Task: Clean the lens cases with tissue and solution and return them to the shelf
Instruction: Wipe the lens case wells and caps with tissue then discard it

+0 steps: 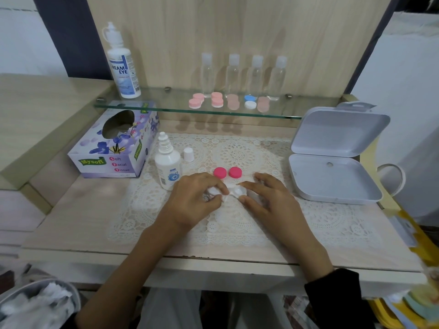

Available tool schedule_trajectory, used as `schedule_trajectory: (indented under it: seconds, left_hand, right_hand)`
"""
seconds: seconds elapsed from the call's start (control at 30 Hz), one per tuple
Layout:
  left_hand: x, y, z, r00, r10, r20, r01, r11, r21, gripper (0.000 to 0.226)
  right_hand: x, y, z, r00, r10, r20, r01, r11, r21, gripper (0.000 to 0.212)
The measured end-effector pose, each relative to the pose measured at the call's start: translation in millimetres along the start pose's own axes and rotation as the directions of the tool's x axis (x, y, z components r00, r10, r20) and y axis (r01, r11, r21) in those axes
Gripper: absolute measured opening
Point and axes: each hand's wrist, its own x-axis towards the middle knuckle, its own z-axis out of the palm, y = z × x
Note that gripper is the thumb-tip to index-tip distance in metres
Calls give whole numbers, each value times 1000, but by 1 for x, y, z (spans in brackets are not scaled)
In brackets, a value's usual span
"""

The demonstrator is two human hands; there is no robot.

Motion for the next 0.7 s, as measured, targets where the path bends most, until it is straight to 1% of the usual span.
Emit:
schedule_trajectory:
  seconds: [0.1, 0.2, 0.3, 0.43, 0.5, 0.6, 0.7]
  left_hand:
    - [0, -3, -1, 1000, 1, -2, -1, 1000, -30, 16]
    - [0, -6, 0, 1000, -6, -8, 6, 1000, -20, 15]
    - [0, -8, 3, 999, -44, -23, 43, 999, -23, 15]
    - [0, -10, 6, 996, -87, -34, 87, 996, -17, 24]
    - [1, -8, 7, 995, -74, -62, 71, 997, -44, 25]
    - [1, -5, 6, 988, -43, -149, 26, 993, -119, 26]
    - [3, -3, 6, 977, -43, -210, 15, 991, -135, 26]
  right_hand:
    - [0, 0, 0, 1000, 1, 2, -1, 1000, 5, 36]
    - [0, -1, 0, 1000, -4, 4, 4, 1000, 2, 35]
    - [0, -1, -1, 1000, -6, 6, 6, 1000, 2, 34]
    - [1, 0, 0, 1000, -6, 3, 6, 1000, -2, 34]
    - [1, 0, 0, 1000, -4, 0, 4, 1000, 1, 35]
    - [1, 1, 0, 1000, -9, 0, 9, 1000, 0, 34]
    - [1, 2, 1, 1000, -12, -2, 12, 1000, 2, 33]
